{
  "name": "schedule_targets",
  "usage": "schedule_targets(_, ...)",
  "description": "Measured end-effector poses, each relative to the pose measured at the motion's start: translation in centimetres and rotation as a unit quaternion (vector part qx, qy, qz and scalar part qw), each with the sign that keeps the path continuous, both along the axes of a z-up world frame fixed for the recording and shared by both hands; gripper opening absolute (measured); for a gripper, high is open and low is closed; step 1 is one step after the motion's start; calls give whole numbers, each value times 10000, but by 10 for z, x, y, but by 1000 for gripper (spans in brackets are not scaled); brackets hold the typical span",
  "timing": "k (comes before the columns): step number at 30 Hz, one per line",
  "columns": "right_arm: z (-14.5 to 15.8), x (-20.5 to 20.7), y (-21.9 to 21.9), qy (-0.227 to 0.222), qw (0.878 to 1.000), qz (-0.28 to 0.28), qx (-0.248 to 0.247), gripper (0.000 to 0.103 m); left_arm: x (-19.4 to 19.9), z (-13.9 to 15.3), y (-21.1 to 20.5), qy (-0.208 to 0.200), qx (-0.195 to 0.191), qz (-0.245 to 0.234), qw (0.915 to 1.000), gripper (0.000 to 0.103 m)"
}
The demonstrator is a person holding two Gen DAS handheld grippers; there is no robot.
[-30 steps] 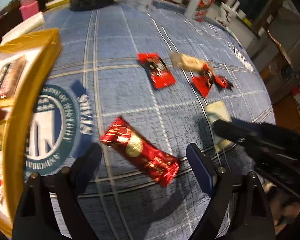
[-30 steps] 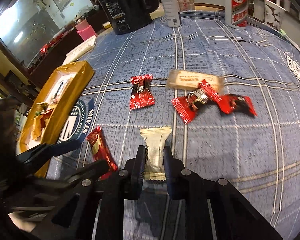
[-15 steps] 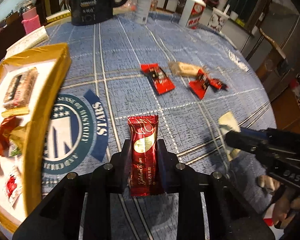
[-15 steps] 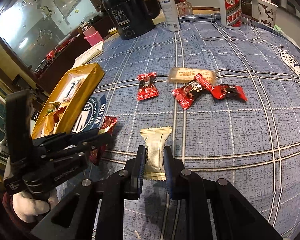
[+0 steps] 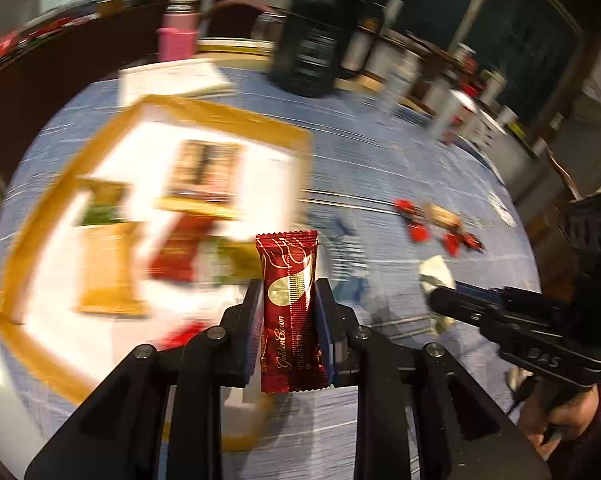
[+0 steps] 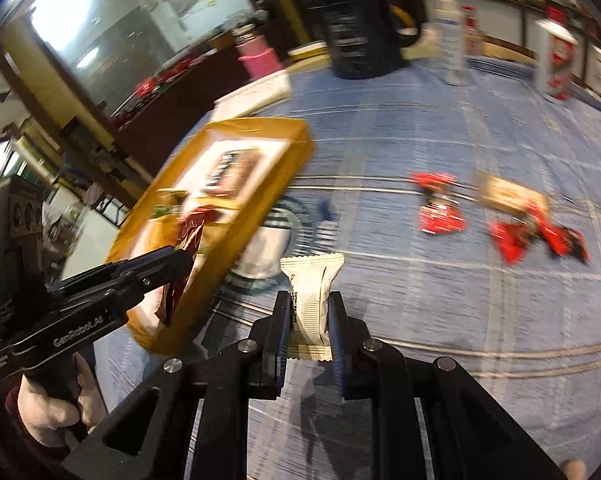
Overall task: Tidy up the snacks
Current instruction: 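Carry the red chocolate bar and cream wafer bar into the tray and release both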
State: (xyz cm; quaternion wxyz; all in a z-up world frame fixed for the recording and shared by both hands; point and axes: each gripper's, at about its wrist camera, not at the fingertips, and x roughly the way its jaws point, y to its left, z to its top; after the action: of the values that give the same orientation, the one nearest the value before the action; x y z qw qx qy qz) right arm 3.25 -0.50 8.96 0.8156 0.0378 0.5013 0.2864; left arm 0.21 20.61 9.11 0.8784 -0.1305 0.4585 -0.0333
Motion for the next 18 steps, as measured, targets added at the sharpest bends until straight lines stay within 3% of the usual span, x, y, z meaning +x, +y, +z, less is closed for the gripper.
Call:
schedule_targets(8, 2, -8, 104, 117, 9973, 730, 23, 18, -11, -25, 89, 429, 326, 684, 9962, 23)
schedule_targets(13, -16, -14, 151, 278, 9943, 1018, -143, 18, -12, -40, 109, 604, 181, 718, 9954, 23)
schedule_targets(18, -30, -13, 172, 295, 9938, 1035, -281, 18, -13, -40, 122, 578, 10, 727, 9957, 27)
